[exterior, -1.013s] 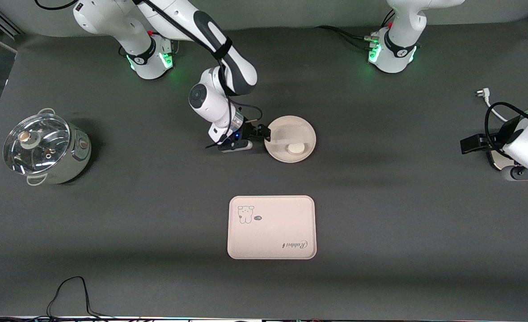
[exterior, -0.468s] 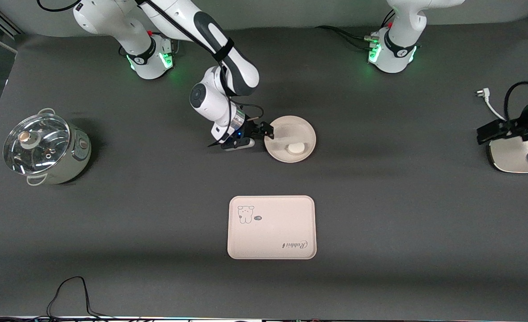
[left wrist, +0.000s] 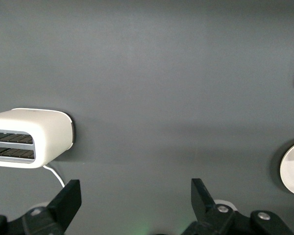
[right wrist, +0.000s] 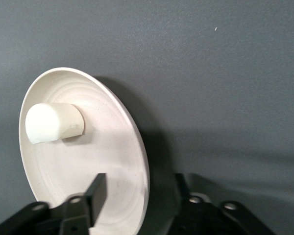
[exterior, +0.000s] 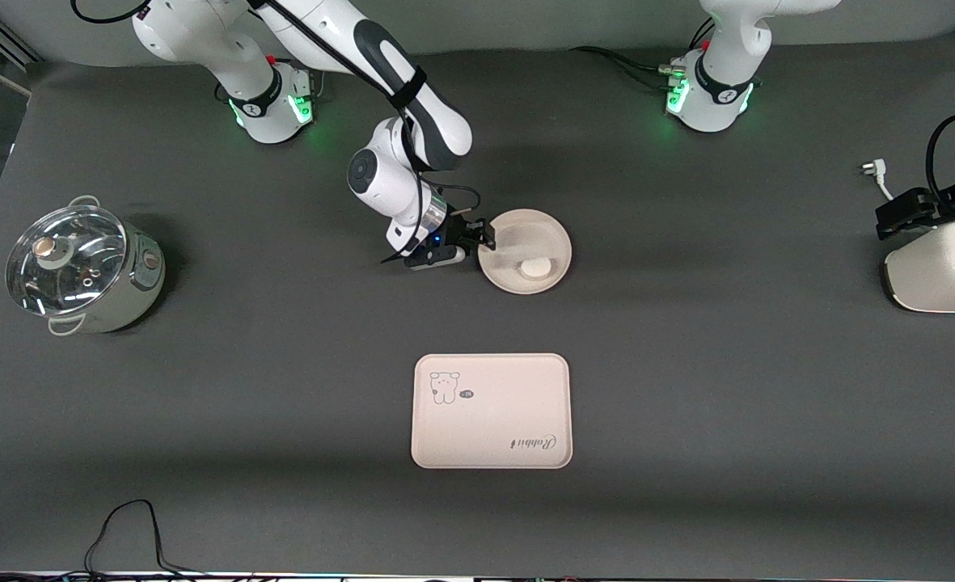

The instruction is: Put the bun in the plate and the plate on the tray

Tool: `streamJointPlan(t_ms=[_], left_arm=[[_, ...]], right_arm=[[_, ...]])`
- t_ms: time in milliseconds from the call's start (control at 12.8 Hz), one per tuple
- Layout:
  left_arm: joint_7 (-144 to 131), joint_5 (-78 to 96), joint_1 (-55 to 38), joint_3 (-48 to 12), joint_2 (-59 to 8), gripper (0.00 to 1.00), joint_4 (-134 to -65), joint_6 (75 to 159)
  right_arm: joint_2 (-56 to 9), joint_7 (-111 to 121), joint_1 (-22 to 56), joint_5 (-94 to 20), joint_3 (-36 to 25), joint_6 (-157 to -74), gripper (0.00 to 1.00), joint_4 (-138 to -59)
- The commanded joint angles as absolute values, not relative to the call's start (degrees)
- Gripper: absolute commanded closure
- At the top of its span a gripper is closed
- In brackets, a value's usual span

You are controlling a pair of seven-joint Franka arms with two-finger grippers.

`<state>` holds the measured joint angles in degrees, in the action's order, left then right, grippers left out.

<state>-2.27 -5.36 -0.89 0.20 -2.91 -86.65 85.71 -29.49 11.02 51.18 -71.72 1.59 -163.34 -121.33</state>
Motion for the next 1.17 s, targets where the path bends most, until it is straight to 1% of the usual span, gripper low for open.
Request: streamJointPlan(t_ms=[0,156,234,390,701,857,1091], left_arm=[[-1.67,-4.06,-1.58,0.35,-0.79,0.00,-88.59,88.41],[-1.67,-3.69,-1.15,0.44,-1.05,0.00,-88.59,89.03],[-1.67,-3.43,-0.88,0.44,-1.23,0.00,-88.68,88.95],[-1.58,-3.25,-0.97,0.61,-1.41,0.00,-88.59,89.03],[-1.58,-3.08,-0.97,0.53,-2.55,0.00,-88.59,91.14],[-1.58,-3.16,-1.23,0.53,-2.64,0.00,-88.68,91.41],[-1.67,-3.08,-1.05,0.61,-2.81,0.00,-88.68,91.41]], right_arm=[[-30.50,13.36,51.50,-73.65,1.49,-163.92,0.69,-119.88],[-30.50,13.45,51.50,-73.65,1.49,-163.83,0.91,-119.88],[-30.50,13.53,51.50,-73.57,1.49,-163.83,0.98,-119.80],[-30.50,13.54,51.50,-73.30,1.49,-163.83,1.00,-119.62],[-29.80,13.27,50.98,-72.95,1.41,-163.48,1.00,-118.74],[-27.79,13.27,50.02,-71.90,0.97,-161.82,1.00,-118.83],[-22.17,12.40,45.46,-66.12,0.70,-155.59,1.00,-120.66]])
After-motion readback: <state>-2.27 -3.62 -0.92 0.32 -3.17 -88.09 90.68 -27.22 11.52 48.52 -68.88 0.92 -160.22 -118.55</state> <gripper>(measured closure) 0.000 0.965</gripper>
